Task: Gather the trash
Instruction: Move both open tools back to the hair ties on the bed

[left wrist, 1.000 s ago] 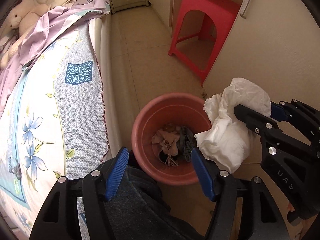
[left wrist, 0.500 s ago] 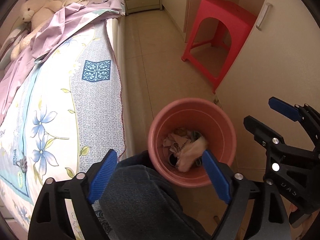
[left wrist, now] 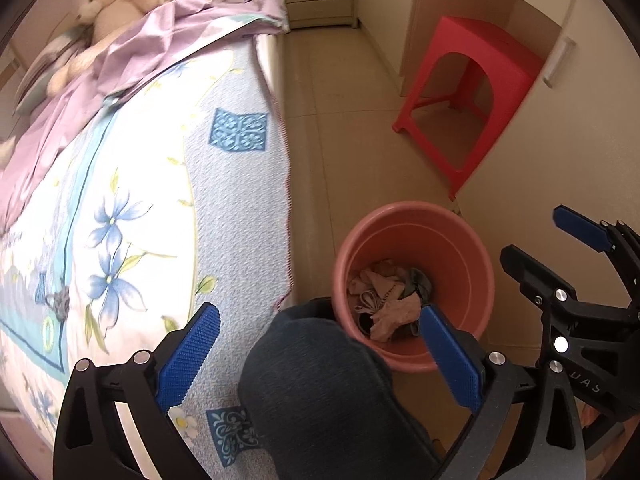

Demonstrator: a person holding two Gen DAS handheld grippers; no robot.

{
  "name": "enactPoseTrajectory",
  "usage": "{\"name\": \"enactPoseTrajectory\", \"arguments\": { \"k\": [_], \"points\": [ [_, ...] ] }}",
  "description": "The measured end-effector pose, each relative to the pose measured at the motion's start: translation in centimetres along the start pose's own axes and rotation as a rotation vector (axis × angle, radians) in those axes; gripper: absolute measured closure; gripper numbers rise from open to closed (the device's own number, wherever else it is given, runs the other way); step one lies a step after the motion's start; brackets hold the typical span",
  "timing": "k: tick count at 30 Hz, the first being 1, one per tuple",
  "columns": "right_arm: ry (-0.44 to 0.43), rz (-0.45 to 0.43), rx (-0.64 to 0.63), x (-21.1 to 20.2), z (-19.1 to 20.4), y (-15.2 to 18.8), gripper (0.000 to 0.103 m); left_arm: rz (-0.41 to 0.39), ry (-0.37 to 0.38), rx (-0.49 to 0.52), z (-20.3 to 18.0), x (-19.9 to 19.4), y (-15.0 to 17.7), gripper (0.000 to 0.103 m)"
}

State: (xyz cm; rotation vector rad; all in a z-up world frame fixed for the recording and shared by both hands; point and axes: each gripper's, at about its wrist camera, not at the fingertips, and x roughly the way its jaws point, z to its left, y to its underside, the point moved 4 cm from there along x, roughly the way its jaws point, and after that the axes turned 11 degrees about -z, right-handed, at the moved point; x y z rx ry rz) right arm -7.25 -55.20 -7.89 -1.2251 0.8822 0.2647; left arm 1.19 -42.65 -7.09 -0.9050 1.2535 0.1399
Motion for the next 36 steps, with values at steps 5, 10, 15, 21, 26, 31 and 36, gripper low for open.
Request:
{"name": "enactPoseTrajectory", "arguments": {
  "k": [5, 10, 15, 21, 26, 31, 36],
  "points": [
    [0.016, -0.016, -0.064, 0.0, 2.1, -0.5, 0.024, -0.006, -0.025, -0.061, 2.8, -0.8, 1.1, 0.005],
    [-0.043, -0.017, -0.104, 0.5, 5.1, -1.0, 0.024, -0.02, -0.056, -0.134, 6.1, -2.1, 2.2, 0.005],
    [-0.117, -0.013, -0.158, 0.8, 9.4, -1.4, 0.024, -0.02, -0.089, -0.199, 9.5, -3.2, 3.7, 0.005],
    [-0.176, -0.006, -0.201, 0.9, 13.8, -1.6, 0.023, -0.03, -0.119, -0.283, 13.4, -4.5, 5.6, 0.005],
    [-0.224, -0.01, -0.241, 0.8, 17.5, -1.8, 0.023, -0.031, -0.151, -0.356, 16.8, -5.5, 7.4, 0.005],
    [-0.26, -0.01, -0.295, 0.8, 20.9, -1.9, 0.023, -0.036, -0.186, -0.418, 20.0, -6.6, 9.5, 0.005],
    [-0.304, -0.006, -0.324, 1.0, 24.3, -1.8, 0.023, -0.034, -0.228, -0.485, 23.5, -7.4, 11.7, 0.005]
  ]
}}
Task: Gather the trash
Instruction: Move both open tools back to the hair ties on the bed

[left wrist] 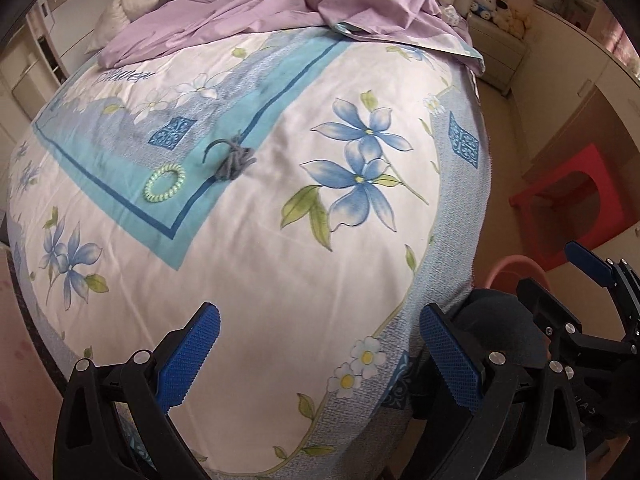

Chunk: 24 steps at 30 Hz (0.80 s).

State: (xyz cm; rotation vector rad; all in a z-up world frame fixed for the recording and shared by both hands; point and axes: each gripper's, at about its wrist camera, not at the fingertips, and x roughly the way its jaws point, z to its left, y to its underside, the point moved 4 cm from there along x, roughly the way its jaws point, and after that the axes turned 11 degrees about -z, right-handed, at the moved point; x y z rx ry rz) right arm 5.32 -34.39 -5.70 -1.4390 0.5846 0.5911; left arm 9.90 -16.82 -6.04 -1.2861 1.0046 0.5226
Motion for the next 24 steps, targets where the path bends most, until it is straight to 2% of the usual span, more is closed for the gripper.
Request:
{"name": "enactPoseTrajectory", "arguments": {
  "k": [13, 24],
  "points": [
    [-0.103, 0.004, -0.095, 3.8, 7.9, -2.7, 0.023, -0.004, -0.075, -0.127, 9.0, 1.2, 0.0, 0.005],
    [-0.177, 0.007, -0.152, 7.8, 13.4, -5.1, 0.023, -0.005, -0.117, -0.155, 13.9, 3.9, -1.3, 0.005]
  ]
}}
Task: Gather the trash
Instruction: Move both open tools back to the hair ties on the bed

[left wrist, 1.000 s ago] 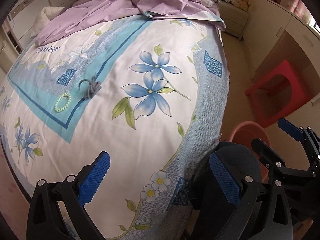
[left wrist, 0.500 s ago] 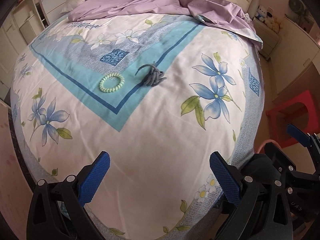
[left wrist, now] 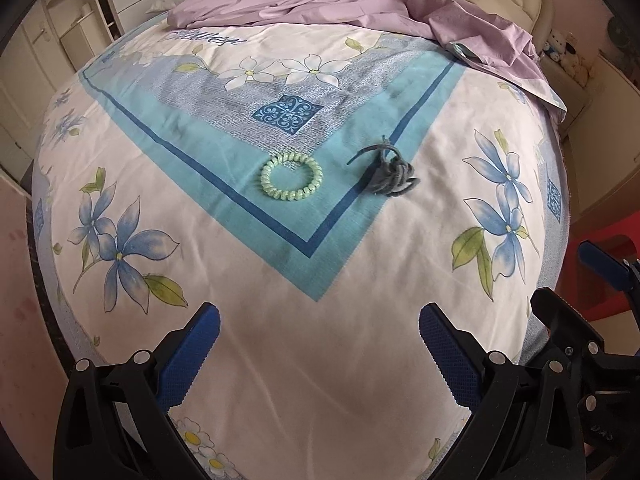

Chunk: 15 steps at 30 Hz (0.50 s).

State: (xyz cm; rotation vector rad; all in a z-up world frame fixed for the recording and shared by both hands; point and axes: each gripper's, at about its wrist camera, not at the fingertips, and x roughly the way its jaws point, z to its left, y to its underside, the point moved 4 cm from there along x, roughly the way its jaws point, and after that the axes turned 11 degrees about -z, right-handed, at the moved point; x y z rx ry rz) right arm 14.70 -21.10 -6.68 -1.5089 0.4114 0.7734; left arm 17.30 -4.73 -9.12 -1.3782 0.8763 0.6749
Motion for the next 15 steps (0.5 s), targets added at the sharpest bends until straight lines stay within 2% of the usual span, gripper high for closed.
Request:
{"name": "enactPoseTrajectory", "arguments": {
  "k": [15],
  "points": [
    [-0.039, 0.032, 0.0, 5.5, 1.4, -2.3, 0.023, 0.009, -0.012, 0.034, 2.6, 4.3, -2.6, 0.005]
  ]
}}
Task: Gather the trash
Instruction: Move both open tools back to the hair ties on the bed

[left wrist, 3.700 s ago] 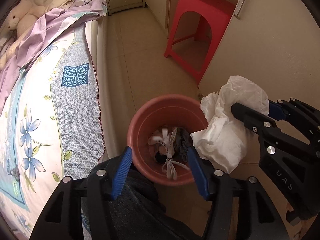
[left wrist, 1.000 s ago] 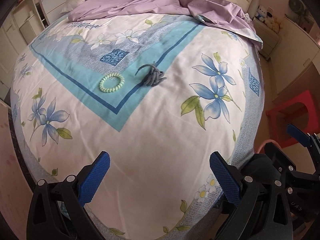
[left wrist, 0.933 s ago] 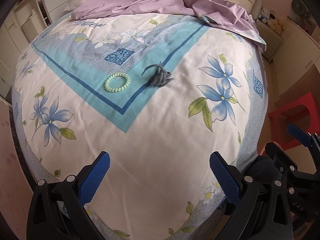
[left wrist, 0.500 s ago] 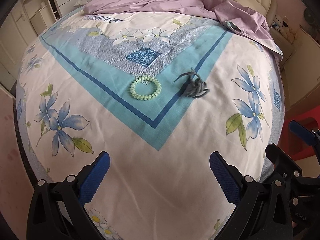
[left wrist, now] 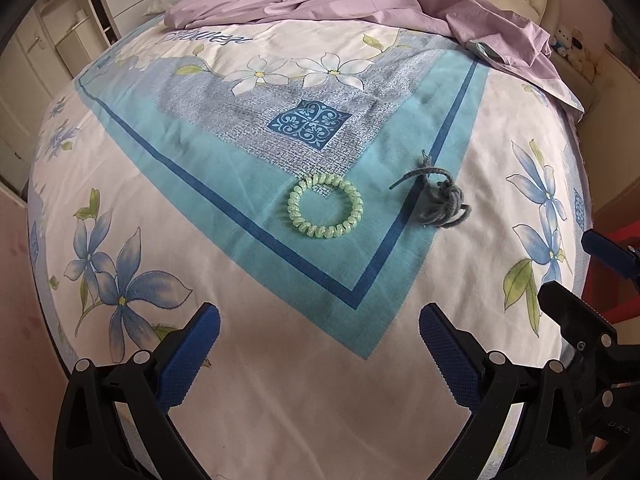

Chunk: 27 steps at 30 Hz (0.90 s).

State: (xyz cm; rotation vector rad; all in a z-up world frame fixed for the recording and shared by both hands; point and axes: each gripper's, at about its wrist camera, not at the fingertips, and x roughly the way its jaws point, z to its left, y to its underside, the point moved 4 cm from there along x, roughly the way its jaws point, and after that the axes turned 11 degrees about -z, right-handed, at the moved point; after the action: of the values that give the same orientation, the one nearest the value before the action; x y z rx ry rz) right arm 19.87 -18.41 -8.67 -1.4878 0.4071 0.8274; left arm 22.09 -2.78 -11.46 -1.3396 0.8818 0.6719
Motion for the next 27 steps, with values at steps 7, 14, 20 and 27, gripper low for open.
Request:
{"name": "enactPoseTrajectory", "arguments": {
  "k": [7, 14, 20, 27],
  "points": [
    [-0.015, 0.017, 0.005, 2.5, 0.4, -0.8, 0.023, 0.011, 0.0, 0.008, 1.4, 2.2, -0.9, 0.005],
    [-0.018, 0.033, -0.012, 4.6, 0.8, -1.3, 0.023, 0.02, 0.015, 0.017, 2.0, 4.3, -1.7, 0.005],
    [-0.01, 0.044, -0.016, 6.0, 0.7, -1.7, 0.023, 0.014, 0.048, 0.071, 1.1, 5.5, -2.2, 0.005],
    [-0.005, 0.054, -0.018, 7.2, 0.4, -1.7, 0.023, 0.04, 0.056, 0.139, 0.3, 7.8, -2.5, 0.008]
  ]
}}
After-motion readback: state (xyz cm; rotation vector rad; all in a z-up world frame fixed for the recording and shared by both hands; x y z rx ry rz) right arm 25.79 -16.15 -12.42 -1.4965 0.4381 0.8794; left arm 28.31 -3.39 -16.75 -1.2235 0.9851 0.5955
